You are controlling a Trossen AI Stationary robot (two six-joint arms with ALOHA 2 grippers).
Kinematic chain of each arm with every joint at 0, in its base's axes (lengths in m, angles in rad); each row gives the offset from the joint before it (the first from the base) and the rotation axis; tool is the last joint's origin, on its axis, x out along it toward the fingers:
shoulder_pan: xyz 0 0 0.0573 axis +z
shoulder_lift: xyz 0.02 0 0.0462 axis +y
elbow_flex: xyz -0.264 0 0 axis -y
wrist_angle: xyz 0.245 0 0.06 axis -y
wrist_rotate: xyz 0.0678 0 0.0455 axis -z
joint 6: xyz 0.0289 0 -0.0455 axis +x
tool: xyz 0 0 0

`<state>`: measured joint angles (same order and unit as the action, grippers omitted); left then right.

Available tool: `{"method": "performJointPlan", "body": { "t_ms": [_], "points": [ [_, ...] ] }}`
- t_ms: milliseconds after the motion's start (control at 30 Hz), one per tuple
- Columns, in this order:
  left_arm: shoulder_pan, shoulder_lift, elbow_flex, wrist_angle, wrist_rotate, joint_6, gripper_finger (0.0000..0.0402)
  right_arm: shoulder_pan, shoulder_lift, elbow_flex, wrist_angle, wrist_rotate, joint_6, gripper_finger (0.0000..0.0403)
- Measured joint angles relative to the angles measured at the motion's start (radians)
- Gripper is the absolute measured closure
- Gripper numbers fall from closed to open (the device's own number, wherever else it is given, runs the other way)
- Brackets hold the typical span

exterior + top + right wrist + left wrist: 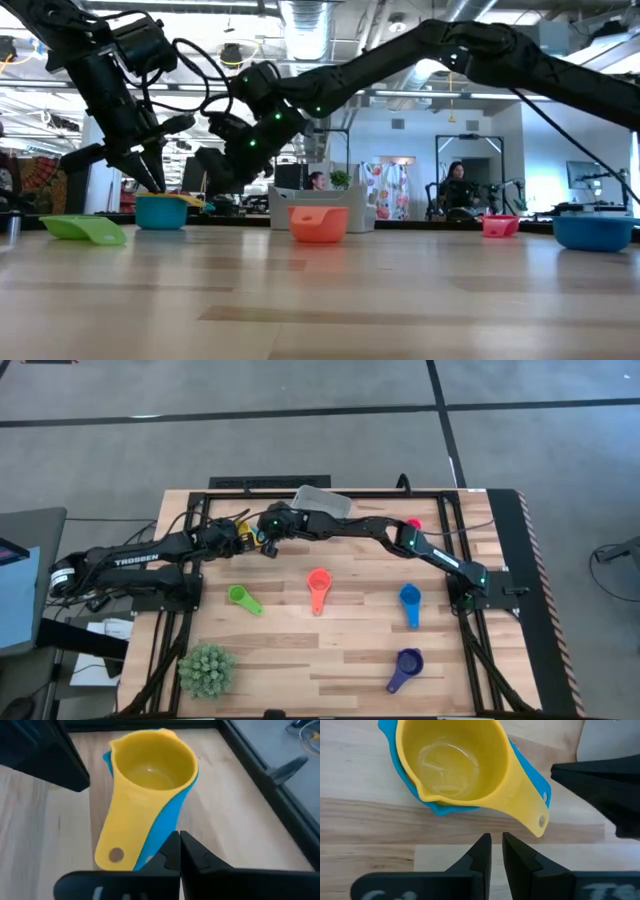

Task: Nest measuring cups in basket
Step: Stack the yellow measuring cup on the light blue measuring cup

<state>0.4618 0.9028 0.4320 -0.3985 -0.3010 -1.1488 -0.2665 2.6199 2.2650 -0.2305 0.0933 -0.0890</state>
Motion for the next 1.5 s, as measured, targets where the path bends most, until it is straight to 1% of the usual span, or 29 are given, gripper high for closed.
{"method": "performJointPlan", "body": {
  "t_ms": [133,333,500,667,800,967,1167,1267,1367,1500],
  "points": [
    [0.000,0.000,0.000,0.000,-0.001,-0.008,0.0368,-0.007,0.002,0.000,-0.066,0.023,0.067,0.0395],
    [0.000,0.000,0.000,0.000,-0.010,-0.016,0.0368,-0.010,0.003,0.000,-0.057,0.034,0.093,0.0395],
    [0.000,0.000,0.000,0.001,-0.009,-0.026,0.0368,-0.008,0.003,0.000,-0.057,-0.055,0.091,0.0396],
    [0.000,0.000,0.000,0.003,-0.010,-0.026,0.0368,-0.007,0.003,0.000,-0.050,-0.077,0.081,0.0397],
    [0.000,0.000,0.000,0.002,-0.018,-0.026,0.0368,-0.003,0.003,0.000,-0.063,-0.136,0.077,0.0396],
    [0.000,0.000,0.000,0.002,-0.019,-0.026,0.0368,0.024,0.003,0.000,-0.077,-0.198,0.020,0.0397],
    [0.000,0.000,0.000,0.020,-0.015,-0.026,0.0368,0.041,-0.003,-0.001,-0.092,-0.200,0.017,0.0396],
    [0.000,-0.016,0.002,0.028,0.012,0.005,0.0369,0.035,-0.007,0.000,-0.098,-0.162,0.036,0.0396],
    [0.000,-0.047,0.034,-0.039,0.016,0.043,0.0377,0.028,-0.014,-0.001,-0.137,-0.148,0.065,0.0394],
    [-0.002,-0.089,0.077,-0.200,-0.019,0.115,0.0396,0.029,-0.020,0.000,-0.151,-0.145,0.065,0.0395]
  ]
}}
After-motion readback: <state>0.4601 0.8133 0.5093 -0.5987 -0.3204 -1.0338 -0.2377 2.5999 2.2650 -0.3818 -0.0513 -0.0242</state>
